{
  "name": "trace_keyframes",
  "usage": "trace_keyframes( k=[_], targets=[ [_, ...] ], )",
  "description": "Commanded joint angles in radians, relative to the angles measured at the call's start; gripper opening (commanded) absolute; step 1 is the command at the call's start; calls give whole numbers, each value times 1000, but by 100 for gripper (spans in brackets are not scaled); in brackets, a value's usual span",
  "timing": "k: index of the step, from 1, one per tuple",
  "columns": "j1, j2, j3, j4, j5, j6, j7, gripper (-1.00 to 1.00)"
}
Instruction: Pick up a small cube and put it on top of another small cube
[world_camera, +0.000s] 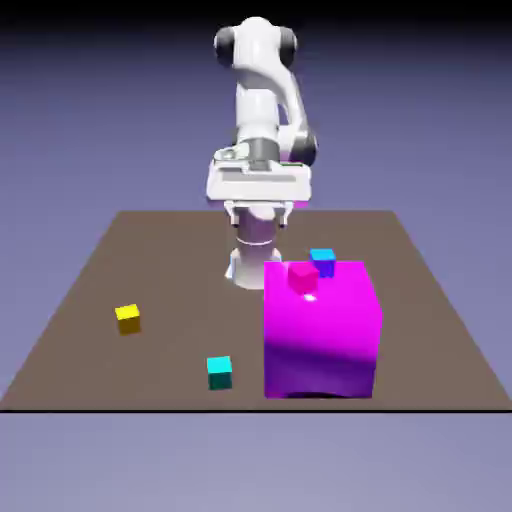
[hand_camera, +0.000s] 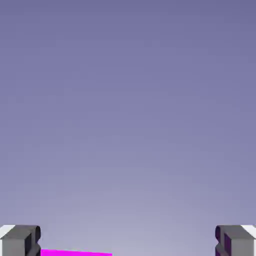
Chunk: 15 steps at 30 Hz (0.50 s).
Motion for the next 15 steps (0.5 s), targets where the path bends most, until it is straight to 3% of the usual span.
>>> trace_keyframes(
  k=[1, 15],
  targets=[
    [-36, 30, 19, 5, 40, -15, -13, 0],
    [-543, 433, 298, 84, 574, -225, -205, 0]
  ],
)
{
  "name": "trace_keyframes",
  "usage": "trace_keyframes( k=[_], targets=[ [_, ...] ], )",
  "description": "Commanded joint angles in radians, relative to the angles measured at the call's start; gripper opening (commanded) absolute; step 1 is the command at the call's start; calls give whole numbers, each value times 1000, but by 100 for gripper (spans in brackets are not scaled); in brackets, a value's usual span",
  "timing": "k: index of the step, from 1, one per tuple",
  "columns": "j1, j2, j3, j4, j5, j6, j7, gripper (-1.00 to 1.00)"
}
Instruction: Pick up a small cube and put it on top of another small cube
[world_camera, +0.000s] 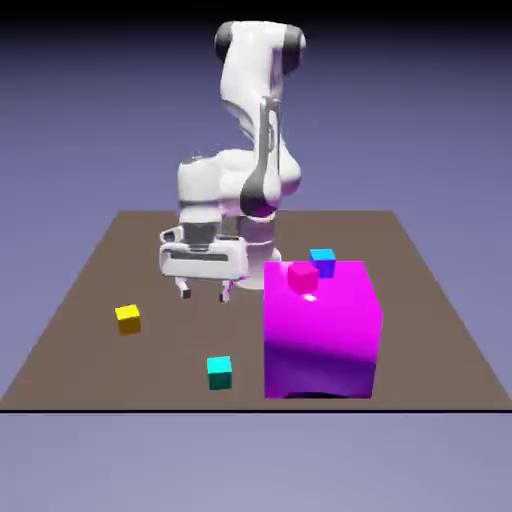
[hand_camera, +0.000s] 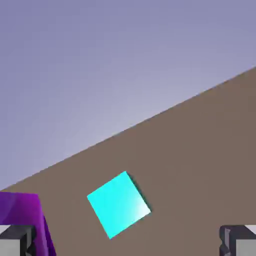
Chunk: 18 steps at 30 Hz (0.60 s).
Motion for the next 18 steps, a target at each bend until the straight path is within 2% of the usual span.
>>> trace_keyframes(
  k=[1, 18],
  targets=[
    [-37, 29, 20, 6, 38, -15, -14, 0],
    [-653, 519, 359, 101, 687, -270, -247, 0]
  ],
)
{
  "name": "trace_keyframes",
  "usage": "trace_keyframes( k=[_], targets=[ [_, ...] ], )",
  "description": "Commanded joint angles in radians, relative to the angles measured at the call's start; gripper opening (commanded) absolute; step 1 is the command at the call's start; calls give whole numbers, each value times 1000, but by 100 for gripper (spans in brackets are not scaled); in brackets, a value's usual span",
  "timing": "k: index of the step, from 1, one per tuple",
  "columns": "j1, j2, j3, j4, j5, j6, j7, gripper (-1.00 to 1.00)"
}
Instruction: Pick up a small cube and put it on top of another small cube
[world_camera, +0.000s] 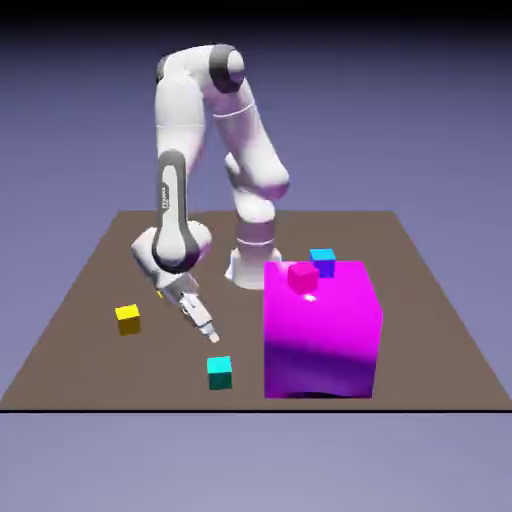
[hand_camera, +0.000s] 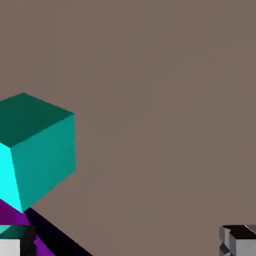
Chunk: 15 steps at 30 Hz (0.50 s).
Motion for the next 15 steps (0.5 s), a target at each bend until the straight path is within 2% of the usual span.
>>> trace_keyframes(
  k=[1, 15],
  targets=[
    [-36, 29, 20, 6, 38, -15, -14, 0],
    [-474, 459, 227, 29, 622, -176, -168, 0]
  ],
)
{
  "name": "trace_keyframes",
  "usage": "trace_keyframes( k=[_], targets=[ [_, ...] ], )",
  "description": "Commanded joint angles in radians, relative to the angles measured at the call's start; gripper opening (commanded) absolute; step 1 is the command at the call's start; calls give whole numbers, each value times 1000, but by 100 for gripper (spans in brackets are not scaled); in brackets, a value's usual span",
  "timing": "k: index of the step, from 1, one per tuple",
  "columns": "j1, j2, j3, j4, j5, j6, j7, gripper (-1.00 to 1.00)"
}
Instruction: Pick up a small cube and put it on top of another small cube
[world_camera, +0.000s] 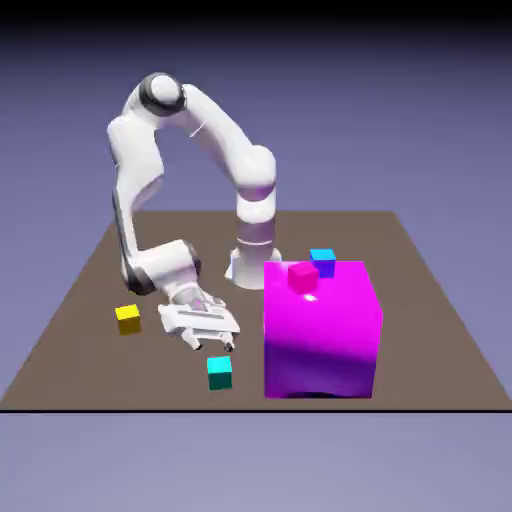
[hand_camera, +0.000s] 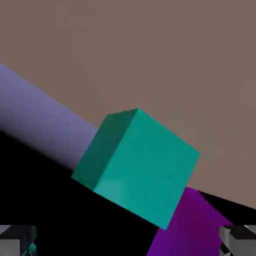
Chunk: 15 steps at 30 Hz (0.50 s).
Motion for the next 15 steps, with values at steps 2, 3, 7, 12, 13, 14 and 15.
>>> trace_keyframes(
  k=[2, 3, 7, 12, 13, 14, 15],
  targets=[
    [-58, 63, 24, -1, 87, -20, -19, 0],
    [-86, 95, 37, -1, 131, -29, -29, 0],
    [-102, 209, 3, -53, 300, -10, -21, 0],
    [43, 307, -30, 87, 349, -19, -54, 0],
    [64, 322, -35, 108, 357, -20, -59, 0],
    [64, 322, -35, 108, 357, -20, -59, -100],
    [64, 322, -35, 108, 357, -20, -59, -100]
  ],
)
